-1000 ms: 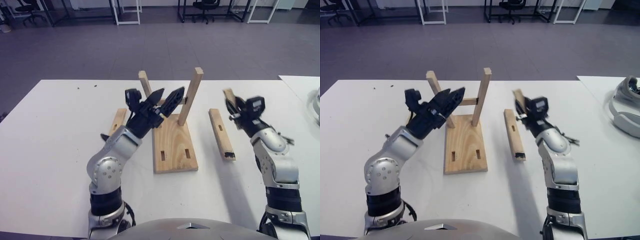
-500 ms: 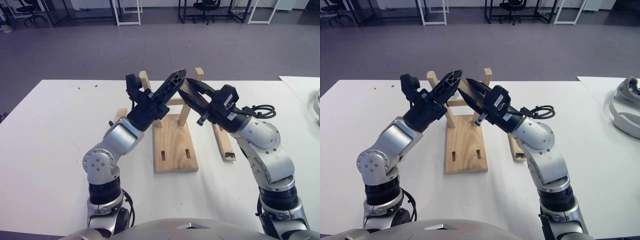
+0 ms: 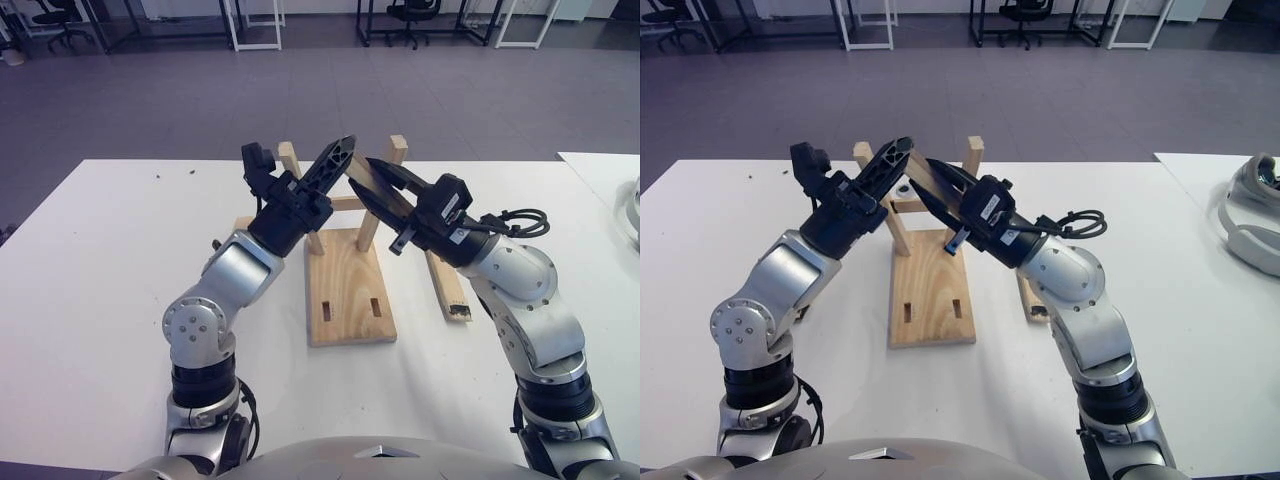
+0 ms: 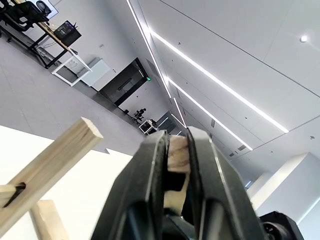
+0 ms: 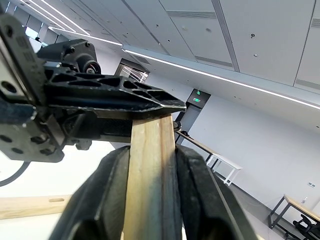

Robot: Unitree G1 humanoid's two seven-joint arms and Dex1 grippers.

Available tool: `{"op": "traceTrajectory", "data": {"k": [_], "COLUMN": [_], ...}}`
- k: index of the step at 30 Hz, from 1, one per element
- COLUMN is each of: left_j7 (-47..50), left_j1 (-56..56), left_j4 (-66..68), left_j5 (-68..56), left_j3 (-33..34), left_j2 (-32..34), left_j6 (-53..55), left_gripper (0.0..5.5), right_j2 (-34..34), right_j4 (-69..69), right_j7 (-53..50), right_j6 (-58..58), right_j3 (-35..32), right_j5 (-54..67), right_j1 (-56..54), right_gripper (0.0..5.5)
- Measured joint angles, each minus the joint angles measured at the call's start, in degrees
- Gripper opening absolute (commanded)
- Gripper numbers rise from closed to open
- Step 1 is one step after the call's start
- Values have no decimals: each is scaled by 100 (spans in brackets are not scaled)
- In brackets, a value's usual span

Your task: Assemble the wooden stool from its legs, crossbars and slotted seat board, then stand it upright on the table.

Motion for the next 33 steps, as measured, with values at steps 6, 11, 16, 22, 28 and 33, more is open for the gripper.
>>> {"op": "traceTrajectory", "data": {"k": [6,11,16,22,28,33], "left_j7": [-114,2,-5,-40,-162,-406], "left_j1": [-26,-198,-220,-5,80,463], "left_j4": [-14,14,7,-56,-84,-256], "left_j5": [365,379,376,378,533,666], "left_j3": [-260,-249,-245,-299,-146,484], "left_j2": [168,167,120,119,216,717], "left_j6": [20,-24,-135,-149,-291,-488], "left_gripper": [136,194,134,52,41,40], "right_j2": [60,86,108,185,202,36], "right_j4": [-19,-22,-22,-21,-58,-83], "right_j7": [-14,-22,-29,-56,-56,-14], "right_j6": [33,33,30,29,18,119], "right_j3": [68,86,86,87,144,223], "right_j5": [-12,-35,-51,-54,-160,-193], "right_j1": [-24,-23,-23,-27,-27,519], "right_gripper": [132,132,132,131,196,290]}}
